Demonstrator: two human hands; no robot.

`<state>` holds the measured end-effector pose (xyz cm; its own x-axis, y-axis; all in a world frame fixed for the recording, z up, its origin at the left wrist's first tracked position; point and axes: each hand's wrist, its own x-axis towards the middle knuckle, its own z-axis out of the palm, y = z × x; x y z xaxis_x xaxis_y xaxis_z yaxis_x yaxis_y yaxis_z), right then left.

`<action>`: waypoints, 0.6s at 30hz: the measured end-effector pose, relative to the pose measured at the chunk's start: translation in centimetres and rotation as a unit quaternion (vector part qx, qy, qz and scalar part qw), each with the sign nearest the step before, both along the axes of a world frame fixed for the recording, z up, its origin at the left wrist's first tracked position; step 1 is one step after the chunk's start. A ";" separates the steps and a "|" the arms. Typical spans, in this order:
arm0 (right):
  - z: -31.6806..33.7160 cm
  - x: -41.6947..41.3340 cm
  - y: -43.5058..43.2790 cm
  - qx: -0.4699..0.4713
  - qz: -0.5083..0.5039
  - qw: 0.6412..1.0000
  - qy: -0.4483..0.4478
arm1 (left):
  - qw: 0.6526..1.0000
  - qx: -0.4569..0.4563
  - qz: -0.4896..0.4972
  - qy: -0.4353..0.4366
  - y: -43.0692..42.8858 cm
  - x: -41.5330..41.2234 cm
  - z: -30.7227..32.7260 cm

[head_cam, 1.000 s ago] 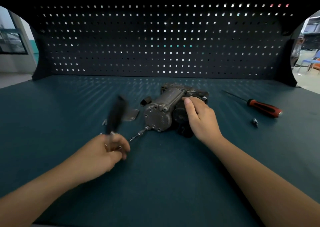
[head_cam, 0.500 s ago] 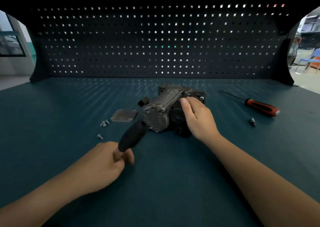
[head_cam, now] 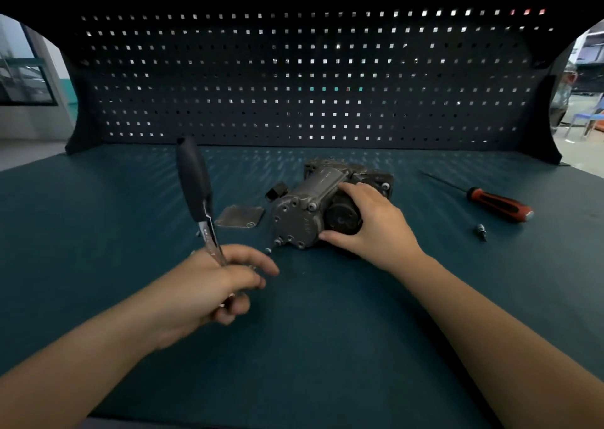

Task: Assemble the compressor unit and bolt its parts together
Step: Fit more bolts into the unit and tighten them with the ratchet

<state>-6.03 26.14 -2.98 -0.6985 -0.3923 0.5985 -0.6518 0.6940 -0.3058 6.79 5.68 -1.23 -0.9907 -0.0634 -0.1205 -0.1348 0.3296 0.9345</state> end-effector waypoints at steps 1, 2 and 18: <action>0.0 0.0 0.0 0.001 -0.002 1.000 0.009 | 0.999 -0.049 -0.007 0.016 -0.3 -0.1 -0.2; -0.1 0.0 0.0 0.001 -0.004 1.000 0.018 | 0.991 -0.127 -0.024 0.033 -0.7 0.0 -0.3; 0.8 0.6 0.4 0.152 -0.036 0.982 0.104 | 0.906 -0.318 0.141 0.243 -8.1 -2.9 -2.1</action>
<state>-5.44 26.59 -2.16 -0.6051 -0.5293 0.5947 -0.6246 0.7788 0.0577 3.89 -2.38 -3.29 -0.8507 -0.2246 0.4753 0.0799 0.8384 0.5391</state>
